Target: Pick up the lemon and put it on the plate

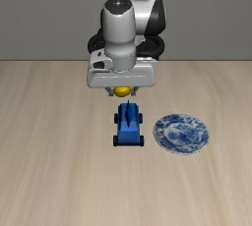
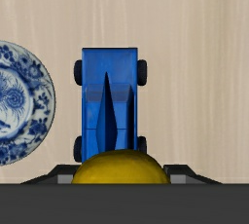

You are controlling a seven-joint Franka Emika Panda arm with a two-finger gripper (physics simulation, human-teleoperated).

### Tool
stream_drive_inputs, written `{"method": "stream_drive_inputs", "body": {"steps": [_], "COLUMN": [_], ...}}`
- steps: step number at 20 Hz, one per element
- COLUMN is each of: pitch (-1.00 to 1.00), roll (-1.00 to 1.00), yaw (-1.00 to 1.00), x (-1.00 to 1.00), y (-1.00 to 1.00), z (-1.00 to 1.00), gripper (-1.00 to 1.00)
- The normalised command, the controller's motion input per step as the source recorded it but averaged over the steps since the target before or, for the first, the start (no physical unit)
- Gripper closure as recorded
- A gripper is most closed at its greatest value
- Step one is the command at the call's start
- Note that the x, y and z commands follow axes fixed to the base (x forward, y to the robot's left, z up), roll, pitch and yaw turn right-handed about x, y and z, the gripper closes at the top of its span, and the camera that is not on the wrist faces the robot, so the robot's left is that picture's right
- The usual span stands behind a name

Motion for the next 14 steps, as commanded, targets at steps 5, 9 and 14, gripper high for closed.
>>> {"method": "stream_drive_inputs", "body": {"steps": [5, 9, 14], "pitch": [0.00, 0.00, 0.00], "roll": [0.00, 0.00, 0.00], "yaw": [0.00, 0.00, 0.00], "x": [0.00, 0.00, 0.00], "y": [1.00, 1.00, 1.00], "z": [0.00, 0.00, 0.00], "gripper": [1.00, 1.00, 1.00]}}
